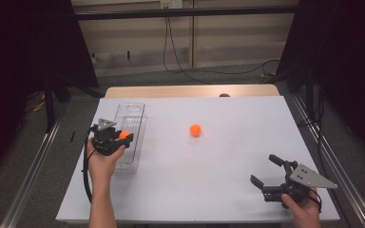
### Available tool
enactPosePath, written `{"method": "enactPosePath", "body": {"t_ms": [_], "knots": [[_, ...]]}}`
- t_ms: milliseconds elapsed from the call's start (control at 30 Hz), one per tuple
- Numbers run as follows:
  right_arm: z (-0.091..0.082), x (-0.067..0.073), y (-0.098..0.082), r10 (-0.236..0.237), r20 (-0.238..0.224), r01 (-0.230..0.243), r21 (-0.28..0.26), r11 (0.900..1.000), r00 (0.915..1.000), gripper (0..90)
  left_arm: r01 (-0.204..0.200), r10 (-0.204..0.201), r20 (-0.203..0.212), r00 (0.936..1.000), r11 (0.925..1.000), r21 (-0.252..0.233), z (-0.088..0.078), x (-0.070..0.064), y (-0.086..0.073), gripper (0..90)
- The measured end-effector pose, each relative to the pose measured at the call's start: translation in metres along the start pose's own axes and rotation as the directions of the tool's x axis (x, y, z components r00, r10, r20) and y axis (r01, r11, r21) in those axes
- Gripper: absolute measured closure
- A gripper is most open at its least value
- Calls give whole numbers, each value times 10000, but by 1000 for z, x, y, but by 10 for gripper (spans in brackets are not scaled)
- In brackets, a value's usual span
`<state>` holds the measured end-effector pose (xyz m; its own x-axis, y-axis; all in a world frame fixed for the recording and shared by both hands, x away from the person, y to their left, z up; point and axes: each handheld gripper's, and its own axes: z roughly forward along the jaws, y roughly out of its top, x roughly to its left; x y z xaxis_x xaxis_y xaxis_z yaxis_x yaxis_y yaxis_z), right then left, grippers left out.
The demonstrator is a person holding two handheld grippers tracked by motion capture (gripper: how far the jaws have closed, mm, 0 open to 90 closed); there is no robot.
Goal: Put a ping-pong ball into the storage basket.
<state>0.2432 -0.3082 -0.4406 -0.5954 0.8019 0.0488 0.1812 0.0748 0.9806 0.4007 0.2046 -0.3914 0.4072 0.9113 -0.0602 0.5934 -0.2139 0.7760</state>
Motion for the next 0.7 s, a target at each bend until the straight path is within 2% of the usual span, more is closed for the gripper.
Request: {"method": "enactPosePath", "body": {"t_ms": [133, 167, 267, 600, 700], "knots": [[0, 0, 0, -31, -22, 31, 13, 10000, 10000, 20, -18, 17, -203, 9998, 10000, -40, 1, 1, -1, 465], [0, 0, 0, -26, -10, 26, 12, 10000, 10000, 20, 35, -35, -295, 9996, 10000, -15, 2, 1, -1, 425], [0, 0, 0, -5, -7, 5, -4, 10000, 10000, 21, 53, -55, -294, 9996, 9999, -88, 0, 0, 0, 418], [-1, 0, 0, -33, -35, 33, 9, 10000, 10000, 21, 132, -132, -18, 9999, 9996, -243, -3, -7, 5, 353], [-1, 0, 0, -40, -31, 40, 12, 10000, 10000, 21, 39, -35, 152, 9999, 9995, -306, -4, -11, 8, 335]]}}
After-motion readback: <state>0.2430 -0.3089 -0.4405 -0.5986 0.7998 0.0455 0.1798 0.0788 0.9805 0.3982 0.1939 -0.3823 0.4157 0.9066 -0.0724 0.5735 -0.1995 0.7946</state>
